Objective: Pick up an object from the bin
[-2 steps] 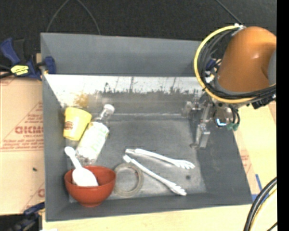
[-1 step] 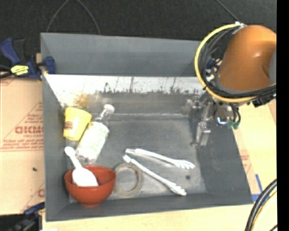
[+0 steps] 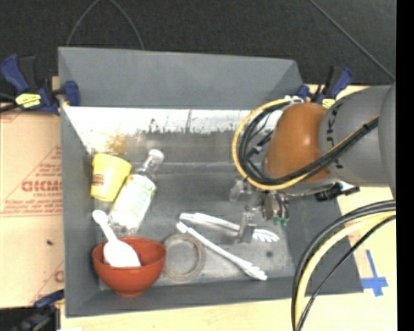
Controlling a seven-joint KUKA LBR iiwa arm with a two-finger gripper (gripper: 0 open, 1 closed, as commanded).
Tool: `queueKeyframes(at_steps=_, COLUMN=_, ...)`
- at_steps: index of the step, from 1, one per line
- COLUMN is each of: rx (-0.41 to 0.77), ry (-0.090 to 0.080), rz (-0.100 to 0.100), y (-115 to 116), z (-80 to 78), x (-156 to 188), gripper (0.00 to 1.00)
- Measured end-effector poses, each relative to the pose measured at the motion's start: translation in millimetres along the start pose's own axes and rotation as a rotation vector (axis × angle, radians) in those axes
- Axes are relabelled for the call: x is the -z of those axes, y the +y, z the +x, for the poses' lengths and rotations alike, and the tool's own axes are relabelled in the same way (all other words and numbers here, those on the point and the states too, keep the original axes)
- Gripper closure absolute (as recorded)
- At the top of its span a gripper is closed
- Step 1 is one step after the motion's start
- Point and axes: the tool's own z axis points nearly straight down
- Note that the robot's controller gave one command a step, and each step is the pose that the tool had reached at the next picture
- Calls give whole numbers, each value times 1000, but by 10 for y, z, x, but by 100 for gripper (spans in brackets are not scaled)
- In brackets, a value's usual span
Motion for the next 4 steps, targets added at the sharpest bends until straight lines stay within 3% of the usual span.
queueKeyframes(at_steps=1, rx=-19, ry=-14, rz=1, y=25, z=44, x=731, gripper=0)
queueKeyframes(at_steps=2, rx=-6, ry=3, rz=2, y=-7, z=25, x=-191, gripper=0)
queueKeyframes(at_steps=3, rx=-163, ry=-22, rz=-1, y=-80, z=166, x=-186, gripper=0)
queueKeyframes(at_steps=4, rx=-16, ry=-5, rz=4, y=-22, z=15, x=-176, gripper=100)
